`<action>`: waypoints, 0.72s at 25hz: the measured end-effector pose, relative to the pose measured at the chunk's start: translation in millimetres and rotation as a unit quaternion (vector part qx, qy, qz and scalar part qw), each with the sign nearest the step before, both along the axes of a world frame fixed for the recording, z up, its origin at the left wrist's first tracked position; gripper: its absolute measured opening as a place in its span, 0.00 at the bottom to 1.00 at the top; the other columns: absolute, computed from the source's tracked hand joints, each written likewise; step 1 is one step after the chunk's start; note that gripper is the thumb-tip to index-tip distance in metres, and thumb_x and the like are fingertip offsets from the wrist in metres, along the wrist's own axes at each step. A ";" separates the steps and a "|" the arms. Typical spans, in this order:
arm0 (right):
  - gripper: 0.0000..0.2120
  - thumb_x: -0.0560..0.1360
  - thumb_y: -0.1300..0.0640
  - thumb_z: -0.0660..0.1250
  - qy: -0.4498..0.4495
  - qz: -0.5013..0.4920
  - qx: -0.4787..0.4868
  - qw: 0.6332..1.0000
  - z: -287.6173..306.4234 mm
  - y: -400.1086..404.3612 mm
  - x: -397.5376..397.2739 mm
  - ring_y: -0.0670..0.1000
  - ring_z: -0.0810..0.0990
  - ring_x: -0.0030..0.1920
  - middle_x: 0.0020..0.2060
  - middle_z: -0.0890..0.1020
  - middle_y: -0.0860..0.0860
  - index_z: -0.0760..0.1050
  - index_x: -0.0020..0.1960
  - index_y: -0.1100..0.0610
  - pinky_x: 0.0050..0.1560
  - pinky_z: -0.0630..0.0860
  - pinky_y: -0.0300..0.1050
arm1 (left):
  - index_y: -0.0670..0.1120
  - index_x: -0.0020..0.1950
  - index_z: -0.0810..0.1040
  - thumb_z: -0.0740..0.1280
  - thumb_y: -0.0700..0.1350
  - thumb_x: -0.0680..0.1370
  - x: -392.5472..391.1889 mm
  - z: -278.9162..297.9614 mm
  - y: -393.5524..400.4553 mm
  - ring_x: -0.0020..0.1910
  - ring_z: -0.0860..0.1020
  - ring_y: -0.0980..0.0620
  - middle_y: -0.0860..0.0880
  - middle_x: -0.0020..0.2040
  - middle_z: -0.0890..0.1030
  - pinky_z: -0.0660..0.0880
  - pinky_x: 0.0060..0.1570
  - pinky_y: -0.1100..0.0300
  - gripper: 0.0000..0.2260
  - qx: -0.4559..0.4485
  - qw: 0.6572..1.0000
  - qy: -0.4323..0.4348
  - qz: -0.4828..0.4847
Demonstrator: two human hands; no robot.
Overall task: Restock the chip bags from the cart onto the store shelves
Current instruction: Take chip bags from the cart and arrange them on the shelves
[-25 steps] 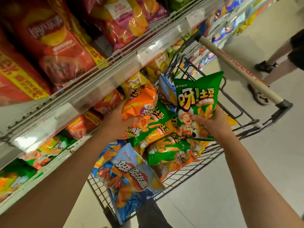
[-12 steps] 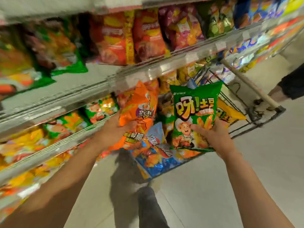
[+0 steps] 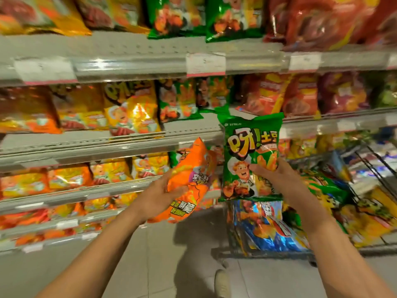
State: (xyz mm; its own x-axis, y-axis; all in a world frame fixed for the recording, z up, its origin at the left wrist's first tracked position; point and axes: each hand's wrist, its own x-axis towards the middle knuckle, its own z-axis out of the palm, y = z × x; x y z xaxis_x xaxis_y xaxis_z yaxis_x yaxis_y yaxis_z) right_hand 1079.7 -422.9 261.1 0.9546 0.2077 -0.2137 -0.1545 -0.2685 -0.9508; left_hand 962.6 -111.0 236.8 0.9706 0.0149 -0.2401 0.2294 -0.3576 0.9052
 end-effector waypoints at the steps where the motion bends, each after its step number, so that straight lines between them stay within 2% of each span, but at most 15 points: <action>1: 0.18 0.72 0.50 0.77 -0.002 0.019 0.002 1.000 3.9 9.7 12.6 0.28 0.81 0.41 0.42 0.84 0.30 0.74 0.56 0.38 0.34 0.74 0.24 | 0.55 0.73 0.70 0.70 0.50 0.79 1.0 2.8 2.7 0.55 0.84 0.56 0.55 0.59 0.84 0.80 0.59 0.51 0.23 -0.004 1.000 -0.002 0.004; 4: 0.17 0.74 0.50 0.76 -0.009 0.074 0.009 0.997 13.9 32.3 57.6 0.31 0.81 0.47 0.48 0.85 0.36 0.76 0.60 0.43 0.38 0.74 0.27 | 0.55 0.74 0.69 0.70 0.51 0.79 10.1 15.2 2.7 0.52 0.84 0.58 0.56 0.58 0.84 0.81 0.54 0.58 0.24 0.007 0.999 -0.005 0.033; 6: 0.16 0.74 0.51 0.75 -0.015 0.105 0.022 0.994 19.2 45.1 89.5 0.32 0.80 0.50 0.52 0.83 0.38 0.75 0.59 0.43 0.41 0.74 0.29 | 0.55 0.73 0.70 0.70 0.51 0.78 16.6 23.0 0.8 0.52 0.85 0.57 0.56 0.57 0.85 0.82 0.53 0.58 0.24 -0.021 0.997 -0.008 0.073; 8: 0.16 0.74 0.49 0.76 -0.022 0.132 0.038 0.990 27.2 58.1 121.2 0.31 0.79 0.48 0.50 0.82 0.34 0.74 0.58 0.40 0.42 0.73 0.30 | 0.55 0.71 0.72 0.71 0.52 0.77 21.4 31.2 -3.2 0.52 0.85 0.53 0.55 0.56 0.86 0.83 0.52 0.54 0.22 -0.061 0.992 -0.001 0.114; 10: 0.13 0.72 0.46 0.77 -0.035 0.135 0.026 0.990 34.9 65.8 153.7 0.31 0.81 0.41 0.44 0.84 0.33 0.77 0.53 0.41 0.41 0.75 0.34 | 0.55 0.70 0.72 0.71 0.51 0.78 22.1 36.1 -6.5 0.53 0.85 0.50 0.54 0.57 0.86 0.83 0.49 0.56 0.21 -0.093 0.987 0.014 0.128; 13: 0.13 0.71 0.47 0.79 -0.043 0.137 0.047 0.989 39.1 75.2 199.2 0.42 0.86 0.46 0.46 0.88 0.43 0.83 0.52 0.50 0.53 0.80 0.50 | 0.57 0.71 0.72 0.71 0.52 0.78 17.1 37.8 -12.4 0.54 0.85 0.48 0.53 0.59 0.85 0.83 0.49 0.57 0.21 -0.114 0.983 0.032 0.141; 16: 0.19 0.64 0.45 0.82 -0.005 0.164 0.100 0.981 37.8 96.0 219.1 0.47 0.86 0.53 0.49 0.88 0.48 0.86 0.51 0.51 0.64 0.78 0.53 | 0.60 0.68 0.75 0.72 0.55 0.77 8.8 39.1 -19.0 0.55 0.85 0.47 0.52 0.59 0.85 0.83 0.48 0.58 0.20 -0.140 0.974 0.040 0.171; 18: 0.16 0.63 0.45 0.82 -0.001 0.199 0.114 0.973 28.6 120.1 221.4 0.49 0.86 0.55 0.49 0.88 0.47 0.87 0.48 0.49 0.66 0.76 0.52 | 0.58 0.67 0.77 0.72 0.55 0.77 2.4 37.1 -20.6 0.56 0.85 0.44 0.49 0.59 0.85 0.83 0.51 0.53 0.18 -0.156 0.966 0.039 0.203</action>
